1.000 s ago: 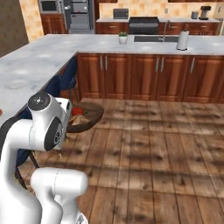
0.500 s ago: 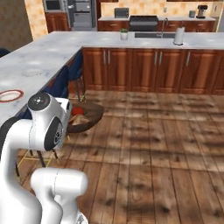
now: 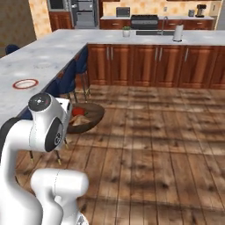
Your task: Pick the chicken drumstick and bell pepper from their plates and place them in the bowl. Then put the bowl in the fridge.
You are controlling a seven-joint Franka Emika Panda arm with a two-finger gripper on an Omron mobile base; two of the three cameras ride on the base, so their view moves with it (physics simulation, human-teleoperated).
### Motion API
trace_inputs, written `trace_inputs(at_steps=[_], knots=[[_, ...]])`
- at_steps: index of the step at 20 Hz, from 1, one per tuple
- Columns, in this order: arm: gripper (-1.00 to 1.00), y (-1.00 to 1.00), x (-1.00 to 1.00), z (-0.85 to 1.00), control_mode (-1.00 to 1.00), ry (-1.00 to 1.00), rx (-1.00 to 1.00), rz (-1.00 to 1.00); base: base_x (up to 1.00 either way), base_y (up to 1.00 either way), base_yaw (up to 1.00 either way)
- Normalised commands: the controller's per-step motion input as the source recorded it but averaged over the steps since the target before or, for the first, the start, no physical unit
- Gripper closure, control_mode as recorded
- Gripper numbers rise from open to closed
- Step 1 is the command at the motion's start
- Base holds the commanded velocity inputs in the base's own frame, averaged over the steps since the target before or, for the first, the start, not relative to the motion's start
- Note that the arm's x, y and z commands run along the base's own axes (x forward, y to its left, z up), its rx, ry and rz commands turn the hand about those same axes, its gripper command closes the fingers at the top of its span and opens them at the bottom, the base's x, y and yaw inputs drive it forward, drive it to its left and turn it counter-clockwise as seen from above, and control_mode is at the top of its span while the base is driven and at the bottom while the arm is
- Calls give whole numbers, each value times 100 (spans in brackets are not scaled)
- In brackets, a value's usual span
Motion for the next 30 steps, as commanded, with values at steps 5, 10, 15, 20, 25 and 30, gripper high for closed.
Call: trace_inputs(at_steps=[5,10,15,20,25,30], knots=[[100,0,0,0,100,0,0,0,-5,88,0],[100,0,0,0,100,0,0,0,0,93,0],[100,0,0,0,100,0,0,0,0,94,0],[100,0,0,0,100,0,0,0,0,94,0],[100,0,0,0,100,0,0,0,0,94,0],[100,0,0,0,100,0,0,0,0,94,0]])
